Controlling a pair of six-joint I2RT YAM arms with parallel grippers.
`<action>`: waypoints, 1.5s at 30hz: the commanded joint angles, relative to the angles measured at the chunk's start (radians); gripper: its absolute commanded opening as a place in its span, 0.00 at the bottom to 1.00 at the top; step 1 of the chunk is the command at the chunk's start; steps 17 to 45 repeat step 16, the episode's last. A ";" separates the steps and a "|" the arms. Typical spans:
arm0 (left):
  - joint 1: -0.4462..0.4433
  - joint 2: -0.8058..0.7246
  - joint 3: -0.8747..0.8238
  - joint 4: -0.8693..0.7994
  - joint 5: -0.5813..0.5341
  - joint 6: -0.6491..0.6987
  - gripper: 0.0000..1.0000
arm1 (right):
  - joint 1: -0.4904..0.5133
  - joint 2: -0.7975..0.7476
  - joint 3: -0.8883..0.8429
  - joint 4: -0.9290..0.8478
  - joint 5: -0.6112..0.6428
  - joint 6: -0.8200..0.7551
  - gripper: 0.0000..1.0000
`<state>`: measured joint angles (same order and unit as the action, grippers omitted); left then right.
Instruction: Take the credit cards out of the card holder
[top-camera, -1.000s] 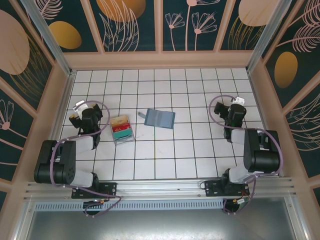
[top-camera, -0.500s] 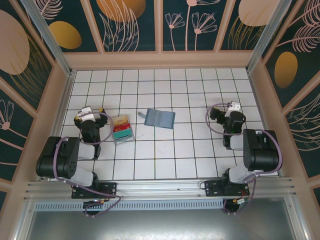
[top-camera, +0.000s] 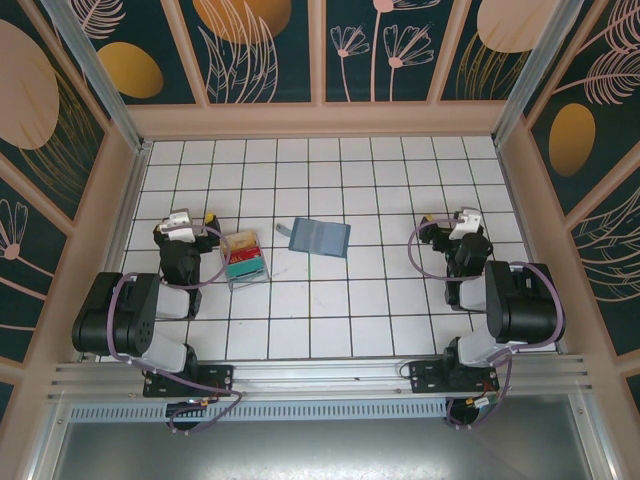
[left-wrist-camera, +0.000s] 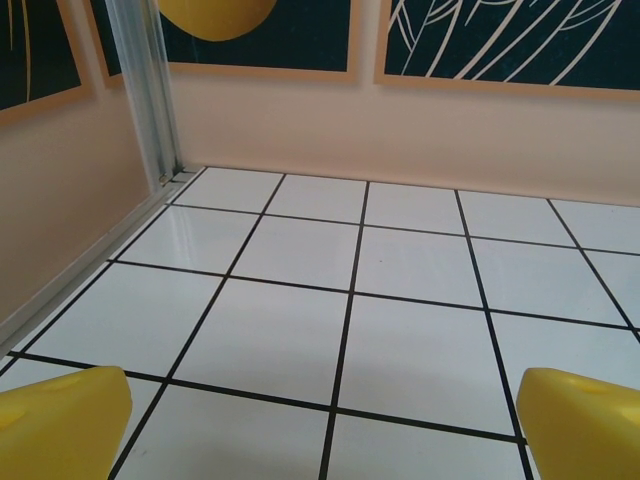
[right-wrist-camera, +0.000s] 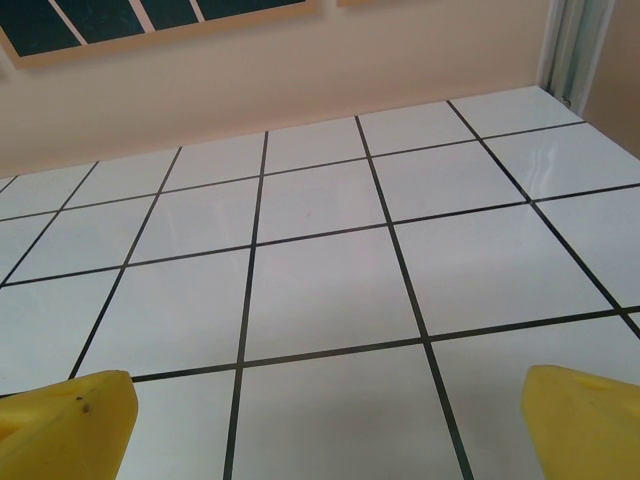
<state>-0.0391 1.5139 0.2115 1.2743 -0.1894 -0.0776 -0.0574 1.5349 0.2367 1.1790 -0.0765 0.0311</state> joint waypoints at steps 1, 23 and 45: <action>0.007 0.005 0.014 0.020 0.018 0.016 0.99 | 0.007 0.005 0.001 0.058 -0.002 -0.016 0.99; 0.007 0.006 0.011 0.023 0.018 0.016 0.99 | 0.008 0.004 0.002 0.057 0.001 -0.017 0.99; 0.007 0.006 0.011 0.023 0.018 0.016 0.99 | 0.008 0.004 0.002 0.057 0.001 -0.017 0.99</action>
